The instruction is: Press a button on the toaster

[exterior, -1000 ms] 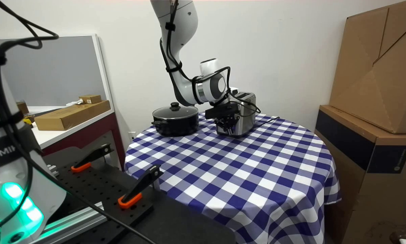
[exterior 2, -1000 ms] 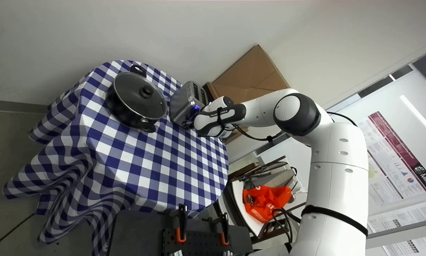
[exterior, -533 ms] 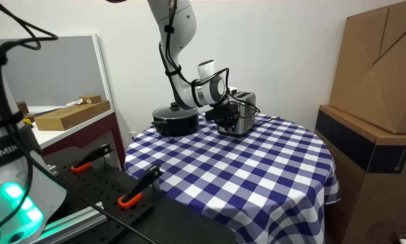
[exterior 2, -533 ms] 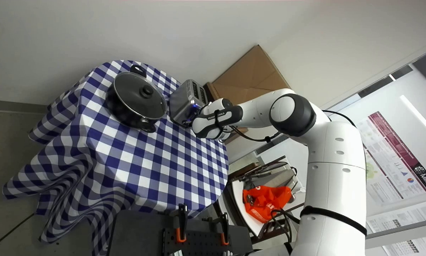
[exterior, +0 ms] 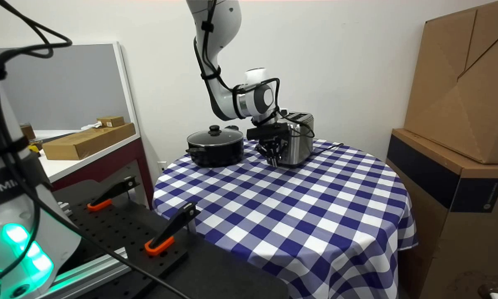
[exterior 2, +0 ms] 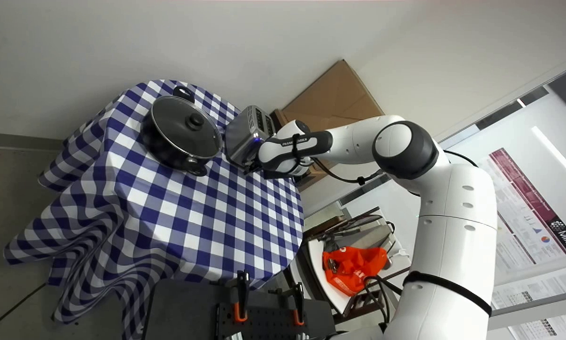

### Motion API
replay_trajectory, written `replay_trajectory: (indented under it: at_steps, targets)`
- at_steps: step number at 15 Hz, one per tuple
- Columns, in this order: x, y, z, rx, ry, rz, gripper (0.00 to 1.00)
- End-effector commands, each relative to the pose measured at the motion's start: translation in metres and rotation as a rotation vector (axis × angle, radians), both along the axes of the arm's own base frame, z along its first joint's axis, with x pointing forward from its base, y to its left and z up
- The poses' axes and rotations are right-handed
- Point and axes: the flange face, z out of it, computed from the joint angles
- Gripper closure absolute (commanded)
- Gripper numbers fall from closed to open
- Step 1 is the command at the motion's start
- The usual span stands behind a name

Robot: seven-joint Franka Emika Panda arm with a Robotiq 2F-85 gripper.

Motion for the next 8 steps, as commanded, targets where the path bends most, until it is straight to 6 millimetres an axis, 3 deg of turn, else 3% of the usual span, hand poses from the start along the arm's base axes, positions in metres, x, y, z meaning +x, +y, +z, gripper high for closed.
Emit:
replay_trajectory:
  at_steps: [1,5,8]
  targets:
    - [0.005,-0.006,0.023,0.005,0.077,0.003,1.0]
    - [0.007,-0.019,0.053,-0.002,0.12,-0.058,1.0]
    - [0.002,-0.037,0.089,0.012,0.168,-0.126,1.0]
